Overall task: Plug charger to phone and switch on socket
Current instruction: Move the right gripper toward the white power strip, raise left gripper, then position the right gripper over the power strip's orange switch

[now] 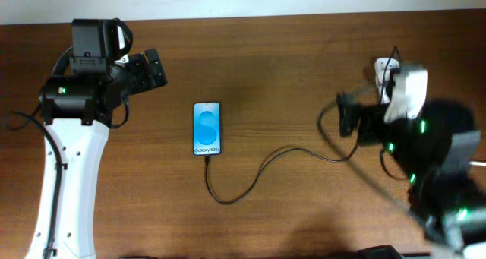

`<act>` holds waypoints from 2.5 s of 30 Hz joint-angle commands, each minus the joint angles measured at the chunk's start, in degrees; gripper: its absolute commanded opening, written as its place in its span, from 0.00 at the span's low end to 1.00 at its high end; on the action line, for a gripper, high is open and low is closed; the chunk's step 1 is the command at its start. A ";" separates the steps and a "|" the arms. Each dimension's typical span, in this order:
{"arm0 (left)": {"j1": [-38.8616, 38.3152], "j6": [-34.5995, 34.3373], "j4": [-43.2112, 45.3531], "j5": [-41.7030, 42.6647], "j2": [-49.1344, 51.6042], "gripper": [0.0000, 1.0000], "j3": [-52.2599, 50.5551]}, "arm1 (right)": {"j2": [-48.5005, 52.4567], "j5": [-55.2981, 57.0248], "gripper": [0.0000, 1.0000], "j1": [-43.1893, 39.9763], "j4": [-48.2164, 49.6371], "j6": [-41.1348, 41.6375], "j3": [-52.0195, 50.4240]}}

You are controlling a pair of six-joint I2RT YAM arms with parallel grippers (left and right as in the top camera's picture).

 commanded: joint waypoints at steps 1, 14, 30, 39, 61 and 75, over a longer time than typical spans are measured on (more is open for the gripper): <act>0.35 0.28 0.15 -0.79 -0.33 0.99 0.39 | -14.21 0.79 0.98 0.17 14.58 0.28 -22.34; 0.35 0.28 0.15 -0.79 -0.33 0.99 0.39 | -43.98 0.92 0.98 -1.31 25.40 0.26 -50.93; 0.35 0.28 0.15 -0.79 -0.33 0.99 0.39 | -38.53 0.74 0.98 -4.44 27.82 0.39 -49.40; 0.35 0.28 0.15 -0.79 -0.33 1.00 0.39 | -15.32 2.56 0.98 -8.90 28.37 3.63 -30.23; 0.35 0.28 0.15 -0.63 -0.33 0.99 0.39 | 4.55 -0.46 0.98 -9.44 -10.78 6.67 -5.68; 0.35 0.28 0.15 -0.61 -0.33 0.99 0.39 | 47.52 -12.41 0.99 -37.64 -25.14 -4.44 29.24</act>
